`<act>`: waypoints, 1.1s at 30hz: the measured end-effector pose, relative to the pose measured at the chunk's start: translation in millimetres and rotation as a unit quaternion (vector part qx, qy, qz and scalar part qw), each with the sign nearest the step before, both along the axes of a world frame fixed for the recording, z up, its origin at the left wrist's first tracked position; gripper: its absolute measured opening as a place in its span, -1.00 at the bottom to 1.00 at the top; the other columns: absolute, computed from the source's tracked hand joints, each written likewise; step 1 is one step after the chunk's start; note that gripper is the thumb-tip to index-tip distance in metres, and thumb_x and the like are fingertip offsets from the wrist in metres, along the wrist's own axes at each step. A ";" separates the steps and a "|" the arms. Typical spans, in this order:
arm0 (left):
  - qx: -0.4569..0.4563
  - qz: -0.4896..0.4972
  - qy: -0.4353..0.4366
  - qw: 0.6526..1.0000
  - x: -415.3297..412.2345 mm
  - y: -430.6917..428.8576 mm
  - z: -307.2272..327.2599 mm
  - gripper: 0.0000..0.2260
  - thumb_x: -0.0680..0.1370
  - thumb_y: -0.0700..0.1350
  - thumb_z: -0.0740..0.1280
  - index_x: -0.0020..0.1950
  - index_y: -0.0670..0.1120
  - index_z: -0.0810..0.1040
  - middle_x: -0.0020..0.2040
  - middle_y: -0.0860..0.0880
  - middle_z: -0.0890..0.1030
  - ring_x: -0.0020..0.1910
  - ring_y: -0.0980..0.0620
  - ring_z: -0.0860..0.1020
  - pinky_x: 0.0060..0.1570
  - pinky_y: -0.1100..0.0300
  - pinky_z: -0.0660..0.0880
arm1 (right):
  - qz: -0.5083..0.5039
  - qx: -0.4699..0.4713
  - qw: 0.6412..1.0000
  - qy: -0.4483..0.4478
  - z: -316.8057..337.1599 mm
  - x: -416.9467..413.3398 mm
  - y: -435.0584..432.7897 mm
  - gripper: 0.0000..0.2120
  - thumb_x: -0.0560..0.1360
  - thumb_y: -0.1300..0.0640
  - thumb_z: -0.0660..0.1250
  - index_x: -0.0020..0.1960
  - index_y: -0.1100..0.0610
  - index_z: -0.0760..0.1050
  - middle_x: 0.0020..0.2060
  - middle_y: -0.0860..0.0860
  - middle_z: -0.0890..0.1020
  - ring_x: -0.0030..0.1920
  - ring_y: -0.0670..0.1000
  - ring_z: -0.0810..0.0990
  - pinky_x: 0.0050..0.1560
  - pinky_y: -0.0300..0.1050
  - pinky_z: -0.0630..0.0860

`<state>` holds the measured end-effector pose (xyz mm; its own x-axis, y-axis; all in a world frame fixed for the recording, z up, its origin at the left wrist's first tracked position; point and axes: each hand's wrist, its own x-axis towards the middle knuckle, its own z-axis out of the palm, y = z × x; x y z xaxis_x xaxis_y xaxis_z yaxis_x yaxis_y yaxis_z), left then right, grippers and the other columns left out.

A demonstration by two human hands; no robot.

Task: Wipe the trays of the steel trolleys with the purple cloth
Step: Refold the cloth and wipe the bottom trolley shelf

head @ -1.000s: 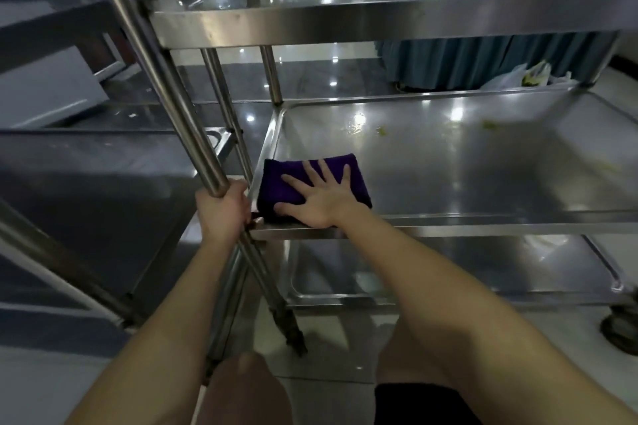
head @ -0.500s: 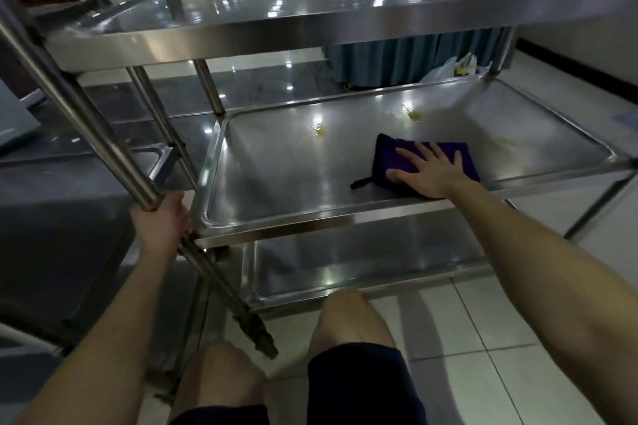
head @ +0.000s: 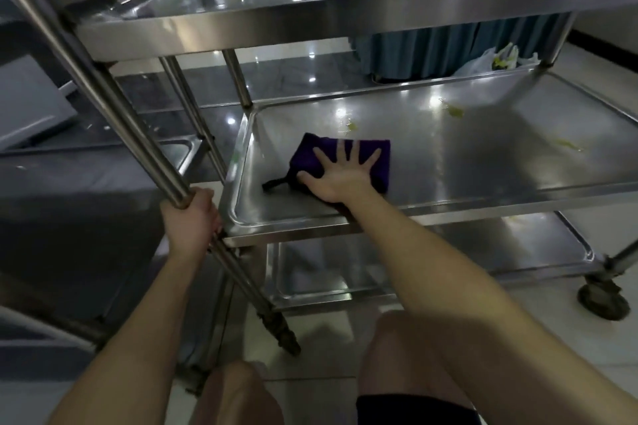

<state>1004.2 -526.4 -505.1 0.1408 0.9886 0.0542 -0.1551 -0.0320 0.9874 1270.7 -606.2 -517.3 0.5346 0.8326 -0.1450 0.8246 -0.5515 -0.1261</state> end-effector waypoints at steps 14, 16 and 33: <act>-0.004 0.060 0.099 0.993 -27.6 32.2 0.0 -0.82 0.53 -0.10 0.36 -0.21 -0.14 0.46 -0.46 -0.08 0.45 -0.57 0.03 0.46 -0.47 0.19 0.41 | 0.069 0.023 0.997 0.040 -11.0 27.1 -113.5 -0.07 0.38 -0.79 -0.18 0.67 -0.48 -0.12 0.74 -0.21 -0.19 0.74 0.02 -0.27 0.61 0.40 -0.40; 0.014 0.071 0.111 0.991 -25.1 33.2 -2.5 -0.74 0.51 -0.01 0.38 -0.23 -0.18 0.50 -0.44 -0.10 0.50 -0.53 0.01 0.52 -0.39 0.10 0.48 | 0.033 0.021 0.999 0.025 -9.8 41.3 -133.0 -0.07 0.40 -0.78 -0.19 0.69 -0.46 -0.12 0.74 -0.20 -0.18 0.74 0.00 -0.26 0.63 0.41 -0.37; 0.375 -0.194 0.363 0.831 104.0 -94.6 -14.2 -0.44 0.78 0.14 -0.12 0.54 -0.10 0.49 0.34 -0.14 0.64 0.31 -0.15 0.58 0.40 -0.08 0.46 | 0.005 0.041 0.999 0.004 -9.1 31.4 -136.1 -0.12 0.47 -0.72 -0.17 0.71 -0.40 -0.14 0.74 -0.23 -0.13 0.74 -0.05 -0.22 0.64 0.38 -0.36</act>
<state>1108.2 -621.1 -519.3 0.7049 0.5881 0.3965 0.3303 -0.7669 0.5503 1302.2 -742.3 -526.4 0.5251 0.8473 -0.0801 0.8287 -0.5304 -0.1784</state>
